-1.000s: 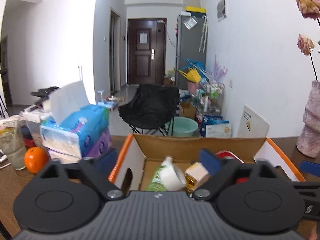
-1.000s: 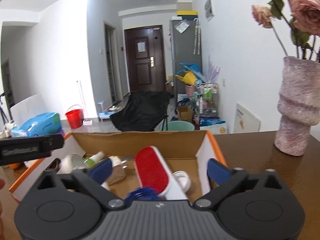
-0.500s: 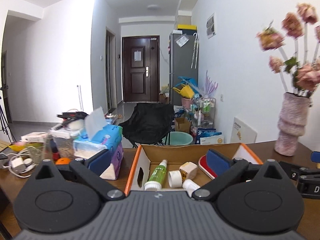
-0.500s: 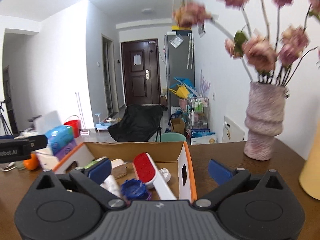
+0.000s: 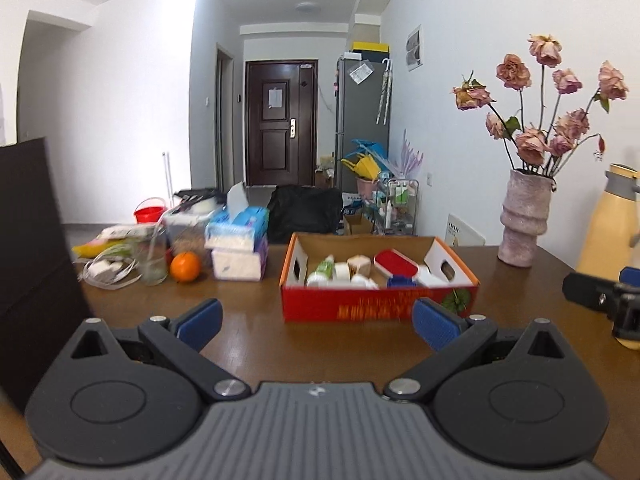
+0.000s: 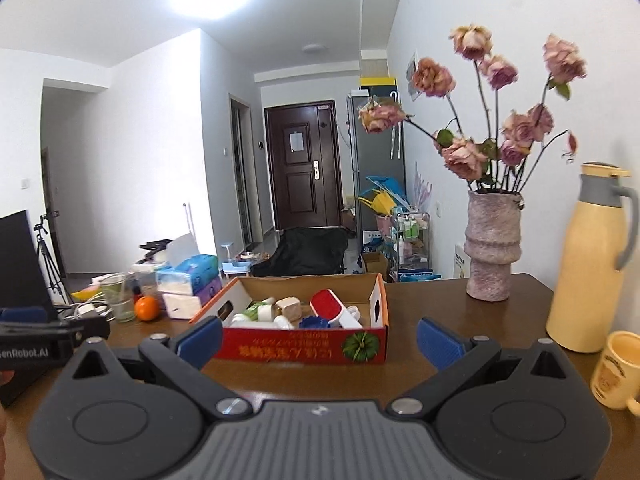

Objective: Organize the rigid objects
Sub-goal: 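Withdraw both open tools from the box back over the table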

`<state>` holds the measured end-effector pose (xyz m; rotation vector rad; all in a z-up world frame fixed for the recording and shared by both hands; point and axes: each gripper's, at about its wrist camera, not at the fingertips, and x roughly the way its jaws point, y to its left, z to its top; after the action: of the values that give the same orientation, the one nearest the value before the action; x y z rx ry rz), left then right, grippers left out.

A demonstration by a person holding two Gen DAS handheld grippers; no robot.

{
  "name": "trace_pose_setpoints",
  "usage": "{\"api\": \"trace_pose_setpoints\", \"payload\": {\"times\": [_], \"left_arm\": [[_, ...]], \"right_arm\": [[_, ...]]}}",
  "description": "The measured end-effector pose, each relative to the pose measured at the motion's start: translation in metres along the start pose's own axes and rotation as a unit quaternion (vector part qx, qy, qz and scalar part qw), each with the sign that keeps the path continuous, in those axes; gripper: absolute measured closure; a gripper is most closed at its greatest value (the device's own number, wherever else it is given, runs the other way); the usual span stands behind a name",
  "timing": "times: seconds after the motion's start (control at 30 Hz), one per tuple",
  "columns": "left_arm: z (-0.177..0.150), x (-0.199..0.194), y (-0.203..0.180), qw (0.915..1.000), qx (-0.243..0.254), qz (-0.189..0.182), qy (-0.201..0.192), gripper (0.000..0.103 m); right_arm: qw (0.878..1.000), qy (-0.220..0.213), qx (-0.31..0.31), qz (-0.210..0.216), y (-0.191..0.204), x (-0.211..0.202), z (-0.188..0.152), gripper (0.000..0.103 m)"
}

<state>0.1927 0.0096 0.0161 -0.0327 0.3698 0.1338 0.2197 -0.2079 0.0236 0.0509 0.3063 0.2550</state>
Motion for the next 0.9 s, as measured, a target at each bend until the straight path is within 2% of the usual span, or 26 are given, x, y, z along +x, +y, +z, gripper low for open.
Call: {"api": "trace_pose_setpoints", "payload": {"times": [0.2, 0.37, 0.6, 0.9], "left_arm": [[-0.023, -0.061, 0.003, 0.9999, 0.0, 0.006, -0.011, 0.0], [-0.031, -0.088, -0.001, 0.9998, 0.004, 0.005, -0.019, 0.0], [-0.036, -0.106, -0.002, 0.9996, 0.007, 0.001, -0.028, 0.0], [-0.04, -0.112, -0.002, 0.9996, 0.008, -0.001, -0.028, 0.0]], "right_arm": [[1.0, -0.008, -0.008, 0.004, 0.009, -0.056, -0.015, 0.0], [1.0, -0.005, -0.012, 0.006, 0.013, -0.08, -0.026, 0.0], [1.0, -0.009, -0.016, 0.004, 0.017, -0.1, -0.033, 0.0], [1.0, -0.009, -0.019, 0.003, 0.019, -0.107, -0.035, 0.0]]}}
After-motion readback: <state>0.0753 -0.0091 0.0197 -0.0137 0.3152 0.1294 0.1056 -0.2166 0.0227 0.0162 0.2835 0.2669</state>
